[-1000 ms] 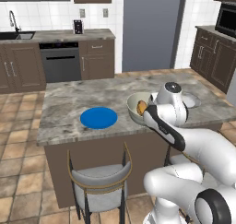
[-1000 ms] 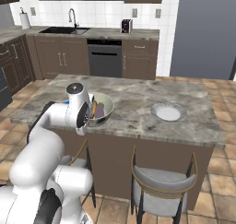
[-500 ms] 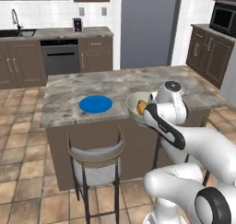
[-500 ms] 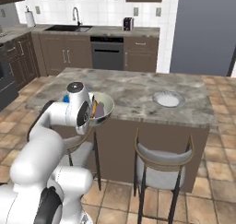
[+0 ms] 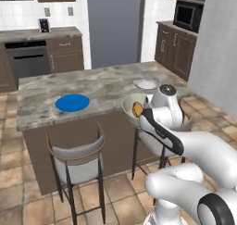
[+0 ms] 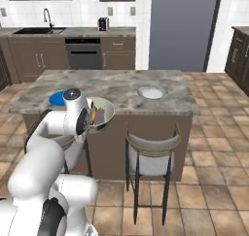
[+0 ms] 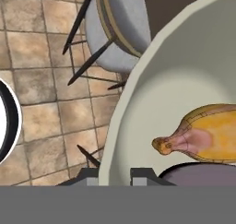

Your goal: Pick the chicken drumstick and eggplant from their plates and place them in the bowl. Then put the bowl in the fridge.

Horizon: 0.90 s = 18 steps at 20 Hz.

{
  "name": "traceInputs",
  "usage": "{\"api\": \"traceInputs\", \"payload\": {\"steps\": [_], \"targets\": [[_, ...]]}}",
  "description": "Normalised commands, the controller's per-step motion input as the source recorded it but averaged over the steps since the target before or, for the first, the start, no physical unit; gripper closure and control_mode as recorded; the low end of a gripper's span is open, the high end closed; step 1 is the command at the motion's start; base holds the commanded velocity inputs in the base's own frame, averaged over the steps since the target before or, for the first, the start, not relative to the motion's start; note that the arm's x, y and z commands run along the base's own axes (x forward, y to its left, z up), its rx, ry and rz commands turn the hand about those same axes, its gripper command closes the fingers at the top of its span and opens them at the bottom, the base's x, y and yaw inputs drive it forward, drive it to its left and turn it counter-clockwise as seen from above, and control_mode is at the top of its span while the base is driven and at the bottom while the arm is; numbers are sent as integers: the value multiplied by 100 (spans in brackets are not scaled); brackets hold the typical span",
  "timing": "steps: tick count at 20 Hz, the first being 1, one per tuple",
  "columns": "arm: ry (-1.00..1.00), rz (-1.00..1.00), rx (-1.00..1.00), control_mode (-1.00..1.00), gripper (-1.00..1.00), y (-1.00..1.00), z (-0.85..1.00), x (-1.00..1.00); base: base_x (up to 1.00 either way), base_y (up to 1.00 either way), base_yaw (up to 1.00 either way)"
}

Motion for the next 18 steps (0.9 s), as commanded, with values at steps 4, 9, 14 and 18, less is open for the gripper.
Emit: {"api": "traceInputs", "payload": {"steps": [4,9,14,18], "targets": [[0,0,0,100,100,0,0,0,-8,8,-70],[0,0,0,100,100,0,0,0,-27,19,-32],[0,0,0,100,100,0,0,0,-46,0,31],[0,0,0,100,100,0,0,0,-36,-1,75]]}}
